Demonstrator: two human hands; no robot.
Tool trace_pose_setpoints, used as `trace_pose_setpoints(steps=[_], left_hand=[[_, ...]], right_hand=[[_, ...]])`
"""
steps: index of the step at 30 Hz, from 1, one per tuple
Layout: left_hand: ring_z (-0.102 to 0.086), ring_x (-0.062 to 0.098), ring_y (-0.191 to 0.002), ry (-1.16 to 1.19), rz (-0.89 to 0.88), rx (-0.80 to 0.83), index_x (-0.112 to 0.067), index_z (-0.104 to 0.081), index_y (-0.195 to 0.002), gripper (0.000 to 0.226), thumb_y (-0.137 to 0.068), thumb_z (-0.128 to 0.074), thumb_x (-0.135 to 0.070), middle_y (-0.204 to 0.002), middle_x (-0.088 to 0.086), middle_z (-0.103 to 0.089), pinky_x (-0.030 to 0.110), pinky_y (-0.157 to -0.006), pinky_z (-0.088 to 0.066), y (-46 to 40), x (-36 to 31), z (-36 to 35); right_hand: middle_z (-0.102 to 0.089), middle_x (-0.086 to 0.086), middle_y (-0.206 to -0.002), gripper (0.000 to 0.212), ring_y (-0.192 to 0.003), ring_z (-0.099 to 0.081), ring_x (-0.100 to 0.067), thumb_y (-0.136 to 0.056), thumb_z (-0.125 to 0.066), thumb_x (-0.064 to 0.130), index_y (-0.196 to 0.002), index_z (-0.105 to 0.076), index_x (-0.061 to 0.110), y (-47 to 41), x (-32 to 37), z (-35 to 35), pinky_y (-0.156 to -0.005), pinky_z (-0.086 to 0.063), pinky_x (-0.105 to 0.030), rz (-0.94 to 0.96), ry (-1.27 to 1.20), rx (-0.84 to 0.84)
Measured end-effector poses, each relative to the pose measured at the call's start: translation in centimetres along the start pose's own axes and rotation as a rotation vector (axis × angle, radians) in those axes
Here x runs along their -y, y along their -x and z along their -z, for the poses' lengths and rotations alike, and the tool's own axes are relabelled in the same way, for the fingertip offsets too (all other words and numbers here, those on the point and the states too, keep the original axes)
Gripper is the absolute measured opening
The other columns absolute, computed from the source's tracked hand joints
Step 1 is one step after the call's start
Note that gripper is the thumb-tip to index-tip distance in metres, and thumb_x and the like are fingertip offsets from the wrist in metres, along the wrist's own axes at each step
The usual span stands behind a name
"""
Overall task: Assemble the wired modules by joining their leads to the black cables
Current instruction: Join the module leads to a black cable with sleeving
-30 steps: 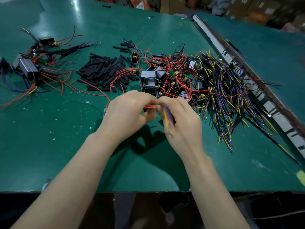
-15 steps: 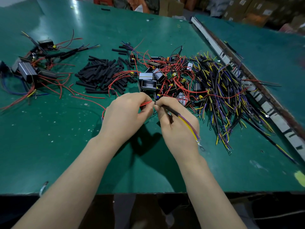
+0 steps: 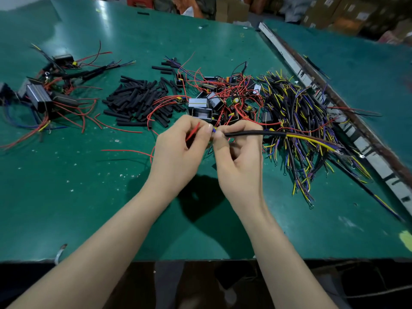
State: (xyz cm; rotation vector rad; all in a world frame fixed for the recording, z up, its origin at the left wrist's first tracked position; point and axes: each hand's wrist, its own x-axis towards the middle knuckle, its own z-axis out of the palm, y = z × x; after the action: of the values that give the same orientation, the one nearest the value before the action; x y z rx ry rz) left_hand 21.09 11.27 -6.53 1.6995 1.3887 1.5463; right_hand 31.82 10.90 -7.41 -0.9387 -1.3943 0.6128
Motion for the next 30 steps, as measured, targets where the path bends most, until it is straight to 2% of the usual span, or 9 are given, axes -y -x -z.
trace_pose_setpoints(steps=[3, 5, 10, 13, 17, 22, 24, 26, 30], left_hand=[[-0.052, 0.0, -0.055, 0.263, 0.062, 0.065, -0.017, -0.06, -0.083, 0.012, -0.094, -0.057, -0.012, -0.063, -0.011, -0.059, 0.012, -0.057, -0.041, 0.0, -0.4, 0.1], [-0.046, -0.004, -0.047, 0.401, 0.112, 0.097, -0.015, -0.06, -0.083, 0.014, -0.094, -0.055, -0.008, -0.059, -0.012, -0.057, 0.005, -0.05, -0.035, 0.0, -0.5, 0.1], [-0.035, 0.0, -0.042, 0.514, 0.179, 0.129, -0.014, -0.059, -0.083, 0.014, -0.095, -0.053, -0.012, -0.055, -0.011, -0.053, 0.01, -0.043, -0.029, -0.2, -0.6, 0.1], [-0.032, 0.002, -0.041, 0.511, 0.175, 0.145, -0.013, -0.057, -0.08, 0.014, -0.093, -0.051, -0.016, -0.053, -0.01, -0.047, 0.012, -0.042, -0.027, -0.3, -0.7, 0.0], [-0.027, 0.001, -0.038, 0.522, 0.208, 0.165, -0.01, -0.053, -0.079, 0.021, -0.098, -0.045, -0.008, -0.046, -0.013, -0.038, 0.013, -0.04, -0.023, -0.3, -0.9, -0.1], [-0.022, 0.001, -0.035, 0.655, 0.371, 0.204, -0.011, -0.052, -0.069, 0.029, -0.097, -0.045, -0.008, -0.043, -0.013, -0.029, 0.013, -0.035, -0.019, -0.7, -0.8, 0.2], [-0.02, 0.001, -0.033, 0.687, 0.429, 0.259, -0.014, -0.054, -0.063, 0.034, -0.095, -0.045, -0.008, -0.043, -0.012, -0.026, 0.013, -0.034, -0.016, -1.0, -0.6, 0.4], [-0.02, 0.001, -0.033, 0.685, 0.457, 0.315, -0.019, -0.057, -0.056, 0.039, -0.092, -0.049, -0.009, -0.043, -0.012, -0.026, 0.013, -0.034, -0.015, -1.2, -0.3, 0.6], [-0.018, 0.004, -0.035, 0.63, 0.4, 0.383, -0.017, -0.055, -0.057, 0.021, -0.078, -0.054, -0.015, -0.043, -0.01, -0.025, 0.012, -0.036, -0.016, -1.4, 0.1, 1.2]], right_hand=[[-0.058, 0.01, -0.085, 0.026, -0.074, -0.059, 0.0, -0.091, -0.053, 0.004, -0.093, -0.042, 0.027, 0.0, 0.0, -0.1, -0.069, -0.046, -0.018, -0.012, -0.138, -0.013], [-0.058, 0.009, -0.085, 0.025, -0.074, -0.059, 0.001, -0.09, -0.053, 0.003, -0.093, -0.042, 0.025, 0.0, 0.1, 0.0, -0.069, -0.045, -0.015, -0.026, -0.177, -0.01], [-0.058, 0.001, -0.086, 0.023, -0.073, -0.055, -0.008, -0.089, -0.056, 0.008, -0.093, -0.041, 0.025, -0.2, 0.4, 0.4, -0.067, -0.044, -0.02, -0.088, -0.195, -0.009], [-0.06, 0.003, -0.086, 0.025, -0.07, -0.053, -0.01, -0.09, -0.057, 0.006, -0.093, -0.043, 0.026, -0.2, 0.5, 0.7, -0.065, -0.044, -0.02, -0.077, -0.196, -0.011], [-0.062, -0.002, -0.089, 0.028, -0.076, -0.058, -0.016, -0.089, -0.058, 0.004, -0.092, -0.045, 0.029, -0.2, 0.4, 0.8, -0.07, -0.046, -0.027, -0.048, -0.175, -0.022], [-0.062, -0.007, -0.094, 0.033, -0.084, -0.062, -0.014, -0.089, -0.056, -0.002, -0.094, -0.045, 0.029, -0.2, 0.5, 0.8, -0.075, -0.047, -0.022, -0.007, -0.182, 0.009], [-0.063, -0.01, -0.095, 0.033, -0.084, -0.062, -0.017, -0.09, -0.056, -0.001, -0.095, -0.045, 0.029, -0.2, 0.5, 0.9, -0.073, -0.048, -0.025, 0.001, -0.186, 0.024], [-0.064, -0.014, -0.097, 0.035, -0.083, -0.062, -0.027, -0.091, -0.057, 0.001, -0.095, -0.047, 0.034, -0.1, 0.5, 1.0, -0.071, -0.048, -0.032, 0.002, -0.18, 0.03], [-0.065, -0.016, -0.098, 0.043, -0.082, -0.06, -0.04, -0.092, -0.058, 0.005, -0.095, -0.048, 0.046, -0.2, 0.5, 1.2, -0.068, -0.046, -0.048, 0.053, -0.103, 0.065]])
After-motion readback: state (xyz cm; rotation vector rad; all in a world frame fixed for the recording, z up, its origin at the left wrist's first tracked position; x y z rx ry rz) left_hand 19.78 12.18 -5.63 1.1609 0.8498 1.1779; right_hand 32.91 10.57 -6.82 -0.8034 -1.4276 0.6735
